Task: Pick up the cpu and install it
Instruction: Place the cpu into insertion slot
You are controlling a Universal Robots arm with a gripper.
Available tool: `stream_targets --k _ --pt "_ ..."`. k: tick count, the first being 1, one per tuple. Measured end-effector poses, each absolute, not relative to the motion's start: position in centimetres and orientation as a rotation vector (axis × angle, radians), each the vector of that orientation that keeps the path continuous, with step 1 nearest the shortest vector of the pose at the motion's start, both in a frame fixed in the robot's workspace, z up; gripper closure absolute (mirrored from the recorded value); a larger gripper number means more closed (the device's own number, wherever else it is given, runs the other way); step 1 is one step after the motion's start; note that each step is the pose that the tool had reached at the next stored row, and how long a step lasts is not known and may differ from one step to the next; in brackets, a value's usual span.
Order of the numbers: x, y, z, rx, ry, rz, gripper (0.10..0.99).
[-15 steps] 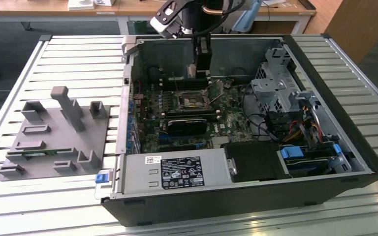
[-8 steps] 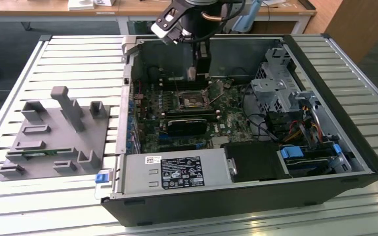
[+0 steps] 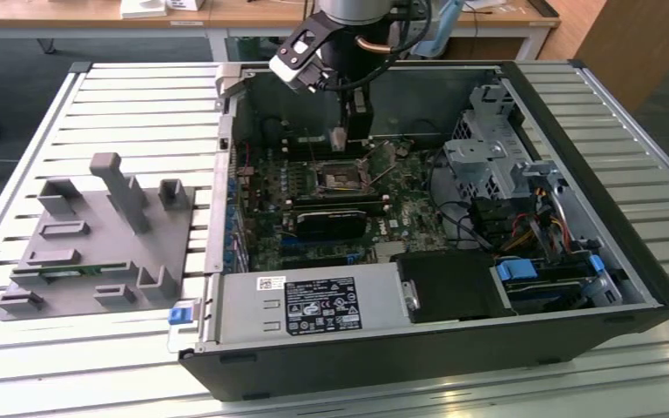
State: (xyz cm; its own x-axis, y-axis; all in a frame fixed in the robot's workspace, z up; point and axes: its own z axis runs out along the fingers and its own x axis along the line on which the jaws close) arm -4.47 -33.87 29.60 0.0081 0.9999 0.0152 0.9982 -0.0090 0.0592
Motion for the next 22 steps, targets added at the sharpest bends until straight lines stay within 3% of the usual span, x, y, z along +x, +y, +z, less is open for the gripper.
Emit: stream_targets --k 22 --pt "-4.5 -33.7 27.1 2.206 2.191 0.081 0.557"
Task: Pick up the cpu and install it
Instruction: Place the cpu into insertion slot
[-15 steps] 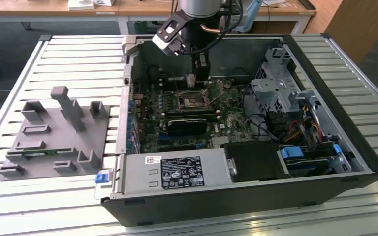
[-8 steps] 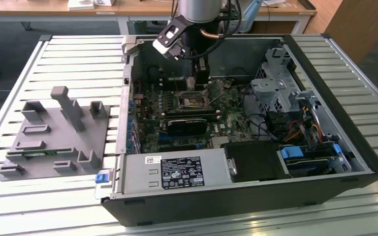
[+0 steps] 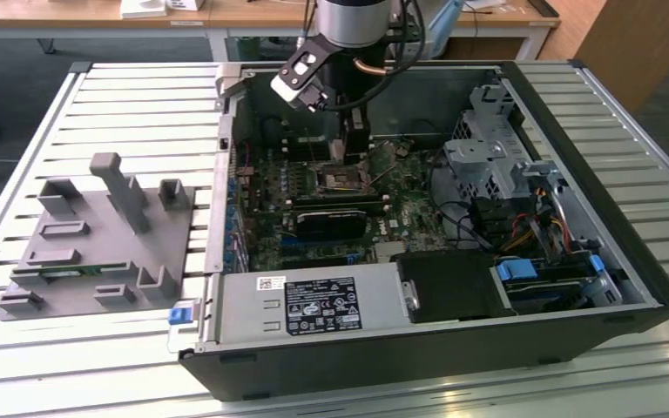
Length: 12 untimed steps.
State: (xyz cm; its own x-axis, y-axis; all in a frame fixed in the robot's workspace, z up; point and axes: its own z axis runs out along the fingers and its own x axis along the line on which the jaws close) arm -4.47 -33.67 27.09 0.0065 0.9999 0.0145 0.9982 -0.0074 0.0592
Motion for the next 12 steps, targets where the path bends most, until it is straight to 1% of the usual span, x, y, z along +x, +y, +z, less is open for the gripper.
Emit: stream_targets --k 12 --pt "-4.47 -33.67 26.36 2.206 2.19 0.081 0.557"
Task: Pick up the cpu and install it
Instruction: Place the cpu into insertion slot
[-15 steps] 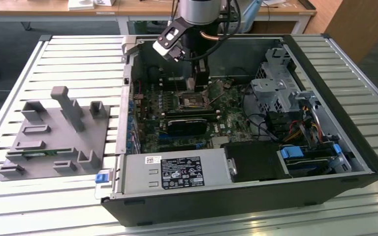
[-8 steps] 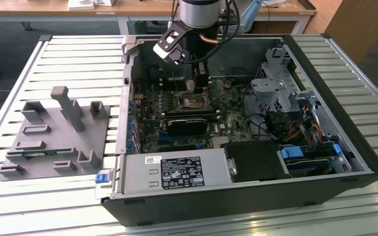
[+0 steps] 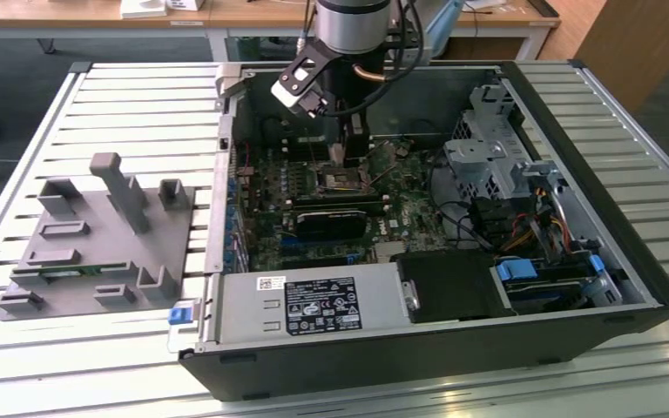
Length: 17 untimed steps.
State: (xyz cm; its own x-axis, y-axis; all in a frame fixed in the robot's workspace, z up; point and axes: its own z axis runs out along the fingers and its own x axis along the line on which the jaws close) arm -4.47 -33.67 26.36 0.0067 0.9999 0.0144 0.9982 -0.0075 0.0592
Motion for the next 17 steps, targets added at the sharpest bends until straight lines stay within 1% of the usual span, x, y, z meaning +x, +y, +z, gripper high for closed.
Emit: stream_targets --k 10,17 --pt "-4.5 -33.6 25.8 2.206 2.19 0.08 0.557" --pt "-4.5 -33.0 24.7 2.206 2.19 0.08 0.557"
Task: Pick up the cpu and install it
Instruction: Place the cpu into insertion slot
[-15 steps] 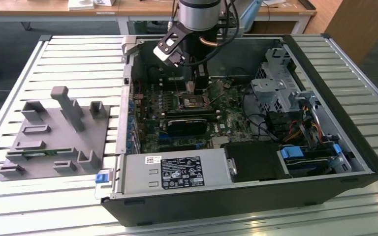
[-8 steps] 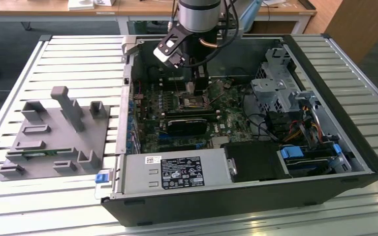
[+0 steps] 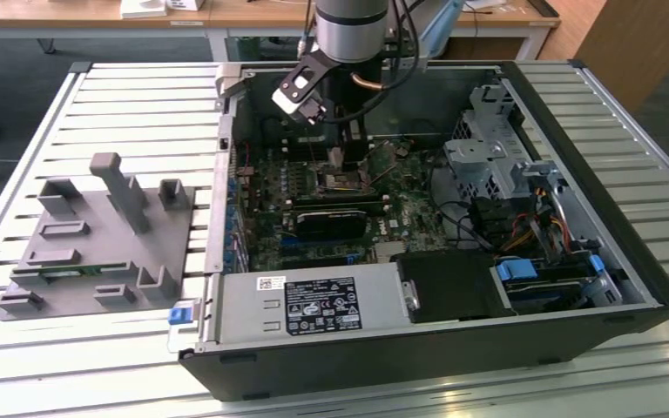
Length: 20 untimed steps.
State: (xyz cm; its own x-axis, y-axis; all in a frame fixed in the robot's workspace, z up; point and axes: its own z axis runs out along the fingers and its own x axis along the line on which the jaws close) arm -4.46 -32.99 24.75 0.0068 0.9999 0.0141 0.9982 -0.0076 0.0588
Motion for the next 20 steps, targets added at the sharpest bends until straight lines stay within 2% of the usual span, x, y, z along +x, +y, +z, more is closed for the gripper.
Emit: stream_targets --k 20 --pt "-4.5 -32.9 23.5 2.206 2.19 0.08 0.557"
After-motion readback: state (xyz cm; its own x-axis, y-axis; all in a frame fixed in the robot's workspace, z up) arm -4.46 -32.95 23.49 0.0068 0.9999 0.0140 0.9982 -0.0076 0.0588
